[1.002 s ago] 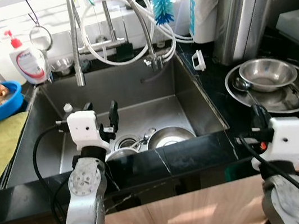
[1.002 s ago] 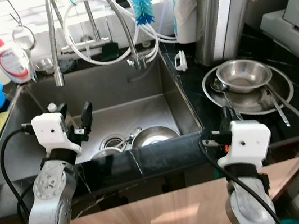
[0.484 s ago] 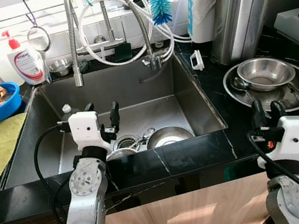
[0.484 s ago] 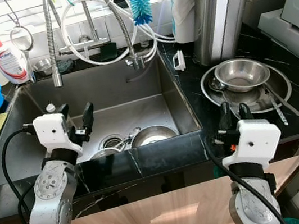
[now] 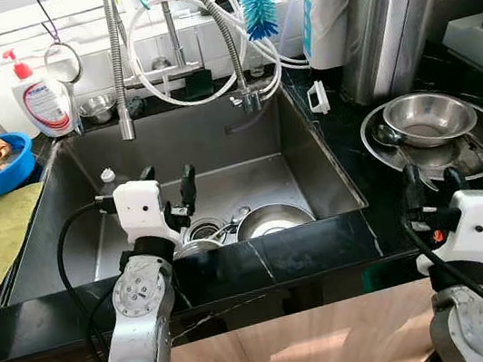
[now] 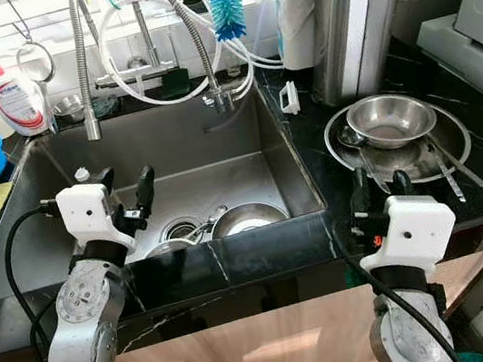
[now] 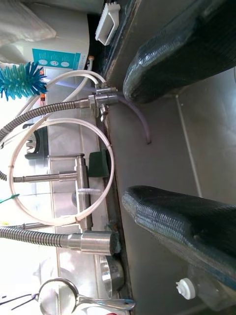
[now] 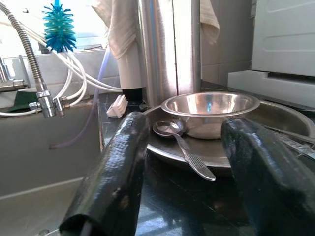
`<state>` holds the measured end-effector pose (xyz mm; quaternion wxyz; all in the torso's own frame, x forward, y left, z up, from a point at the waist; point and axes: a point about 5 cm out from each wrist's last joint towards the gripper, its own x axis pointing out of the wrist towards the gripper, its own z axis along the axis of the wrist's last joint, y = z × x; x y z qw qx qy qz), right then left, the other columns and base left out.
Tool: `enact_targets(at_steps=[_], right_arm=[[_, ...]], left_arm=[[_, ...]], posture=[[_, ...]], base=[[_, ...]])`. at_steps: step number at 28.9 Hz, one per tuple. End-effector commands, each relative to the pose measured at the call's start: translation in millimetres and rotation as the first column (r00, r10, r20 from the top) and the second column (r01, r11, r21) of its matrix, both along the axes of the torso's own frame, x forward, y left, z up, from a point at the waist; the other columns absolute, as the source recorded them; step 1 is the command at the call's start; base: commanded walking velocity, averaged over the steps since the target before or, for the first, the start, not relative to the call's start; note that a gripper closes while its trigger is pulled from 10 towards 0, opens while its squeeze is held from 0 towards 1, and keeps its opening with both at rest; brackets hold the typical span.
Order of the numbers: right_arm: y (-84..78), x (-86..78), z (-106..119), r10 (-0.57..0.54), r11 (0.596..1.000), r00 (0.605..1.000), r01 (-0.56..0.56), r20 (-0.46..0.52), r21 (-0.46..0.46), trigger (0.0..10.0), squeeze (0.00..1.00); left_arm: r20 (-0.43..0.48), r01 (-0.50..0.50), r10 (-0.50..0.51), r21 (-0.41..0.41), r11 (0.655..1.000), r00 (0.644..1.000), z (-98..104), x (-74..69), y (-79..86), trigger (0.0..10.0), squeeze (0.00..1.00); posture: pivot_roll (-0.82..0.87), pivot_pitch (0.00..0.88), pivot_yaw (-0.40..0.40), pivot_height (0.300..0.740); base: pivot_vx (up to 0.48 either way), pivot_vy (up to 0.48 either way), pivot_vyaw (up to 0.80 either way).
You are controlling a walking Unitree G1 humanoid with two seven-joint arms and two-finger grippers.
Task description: Kitchen organization
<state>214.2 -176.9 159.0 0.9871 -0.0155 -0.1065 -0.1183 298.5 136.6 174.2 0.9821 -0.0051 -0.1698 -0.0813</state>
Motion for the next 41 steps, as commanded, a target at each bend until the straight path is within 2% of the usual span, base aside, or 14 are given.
enact_targets(at_steps=[1, 3, 4, 14, 19, 25, 41], right_arm=[[-1.4, 0.5, -4.9, -0.020, 1.000, 0.999, 0.020, -0.041, -0.006, 10.0, 0.47], [-2.3, 0.8, -6.4, -0.029, 1.000, 0.998, 0.028, -0.055, -0.013, 10.0, 0.47], [-3.6, 0.8, -7.1, -0.033, 0.999, 0.998, 0.033, -0.053, -0.006, 10.0, 0.00], [-7.1, 3.9, -4.1, -0.051, 0.999, 0.998, 0.052, -0.039, 0.010, 10.0, 0.00], [-11.7, 10.5, -6.1, -0.092, 0.996, 0.993, 0.091, -0.070, -0.007, 10.0, 0.00], [-9.7, 14.7, -6.1, -0.069, 0.998, 0.995, 0.070, -0.077, 0.009, 10.0, 0.00], [-10.7, 17.0, -14.8, -0.084, 0.996, 0.986, 0.087, -0.142, 0.016, 10.0, 0.00]], left_arm=[[-0.022, 0.002, -0.002, 0.008, 1.000, 1.000, -3.7, 0.3, 2.2, 10.0, 0.00], [-0.022, 0.003, -0.003, 0.009, 1.000, 1.000, -3.7, 0.4, 2.1, 10.0, 0.00], [-0.026, 0.005, -0.005, 0.014, 1.000, 1.000, -4.2, 0.5, 1.4, 10.0, 0.00], [-0.036, 0.012, -0.011, 0.026, 1.000, 0.999, -5.6, 0.3, 0.5, 10.0, 0.00], [-0.045, 0.020, -0.018, 0.031, 0.999, 0.999, -6.6, 0.9, -0.6, 10.0, 0.00], [-0.048, 0.022, -0.021, 0.031, 0.999, 0.999, -6.8, 0.4, -0.8, 10.0, 0.00], [-0.057, 0.025, -0.023, 0.039, 0.999, 0.998, -7.8, 0.9, -0.9, 10.0, 0.00]], posture=[[-0.14, 0.000, 0.072, 0.740], [-0.14, 0.000, 0.072, 0.740], [-0.14, 0.000, 0.072, 0.740], [-0.14, 0.000, 0.076, 0.740], [-0.14, 0.000, 0.078, 0.740], [-0.14, 0.000, 0.077, 0.740], [-0.14, 0.000, 0.078, 0.740]], base=[[0.000, 0.000, 0.00], [0.000, 0.000, 0.00], [0.000, 0.000, 0.00], [0.000, 0.000, 0.00], [0.000, 0.000, 0.00], [0.000, 0.000, 0.00], [0.000, 0.000, 0.00]])
